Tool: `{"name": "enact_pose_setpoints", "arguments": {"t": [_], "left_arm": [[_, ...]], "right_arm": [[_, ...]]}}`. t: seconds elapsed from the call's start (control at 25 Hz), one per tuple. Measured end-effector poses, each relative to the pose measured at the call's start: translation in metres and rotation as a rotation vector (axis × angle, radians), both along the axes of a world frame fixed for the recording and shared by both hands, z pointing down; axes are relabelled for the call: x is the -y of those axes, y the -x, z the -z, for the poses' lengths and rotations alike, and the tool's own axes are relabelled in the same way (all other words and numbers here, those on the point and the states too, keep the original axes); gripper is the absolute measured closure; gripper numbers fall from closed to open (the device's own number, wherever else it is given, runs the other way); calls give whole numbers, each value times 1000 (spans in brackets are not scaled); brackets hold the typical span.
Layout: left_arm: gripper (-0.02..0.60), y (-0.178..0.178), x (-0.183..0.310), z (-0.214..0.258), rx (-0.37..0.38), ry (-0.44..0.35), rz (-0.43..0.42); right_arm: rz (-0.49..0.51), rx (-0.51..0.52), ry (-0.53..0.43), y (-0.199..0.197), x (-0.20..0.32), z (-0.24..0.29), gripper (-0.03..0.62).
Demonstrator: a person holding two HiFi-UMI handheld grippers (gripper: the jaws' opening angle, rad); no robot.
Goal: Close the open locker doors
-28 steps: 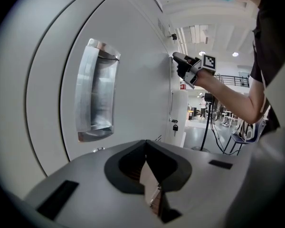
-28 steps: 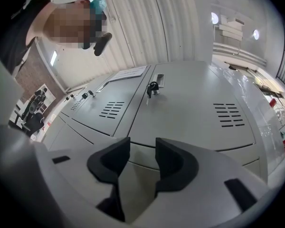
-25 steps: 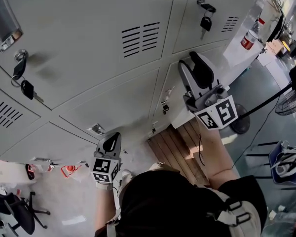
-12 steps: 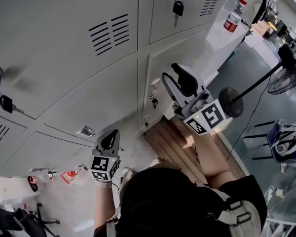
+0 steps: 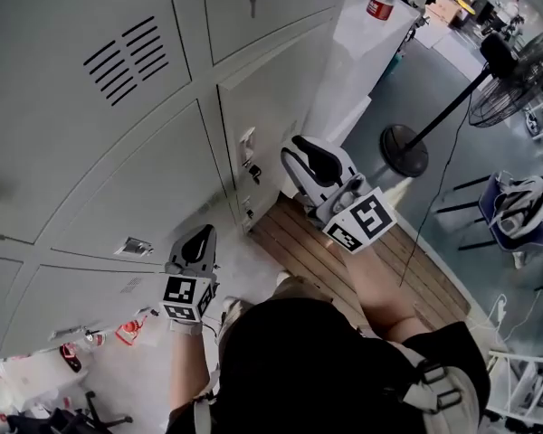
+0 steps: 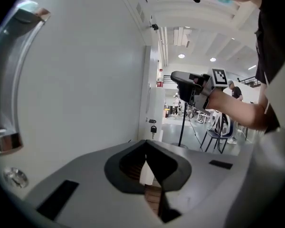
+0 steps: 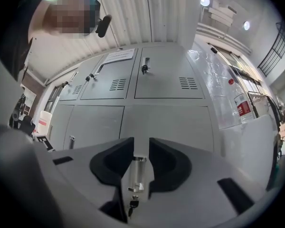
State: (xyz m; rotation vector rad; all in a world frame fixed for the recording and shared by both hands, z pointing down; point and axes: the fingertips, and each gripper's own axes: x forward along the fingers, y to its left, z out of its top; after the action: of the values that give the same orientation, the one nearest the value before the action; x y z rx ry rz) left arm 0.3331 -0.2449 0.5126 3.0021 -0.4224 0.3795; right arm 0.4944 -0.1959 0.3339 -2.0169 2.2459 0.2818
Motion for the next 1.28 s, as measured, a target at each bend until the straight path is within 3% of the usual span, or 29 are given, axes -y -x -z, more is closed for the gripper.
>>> {"name": "enact_pose_setpoints", "arguments": {"t": [0.88,1.28], "left_arm": [[572,-57,-39,-1,-28,-7,-251],[572,-62,-47,-2,-34,-11,-291]], "right_arm": [[-108,99,269,26,-78,-119,497],[-120,123,325,32,-94,-143,500]]}}
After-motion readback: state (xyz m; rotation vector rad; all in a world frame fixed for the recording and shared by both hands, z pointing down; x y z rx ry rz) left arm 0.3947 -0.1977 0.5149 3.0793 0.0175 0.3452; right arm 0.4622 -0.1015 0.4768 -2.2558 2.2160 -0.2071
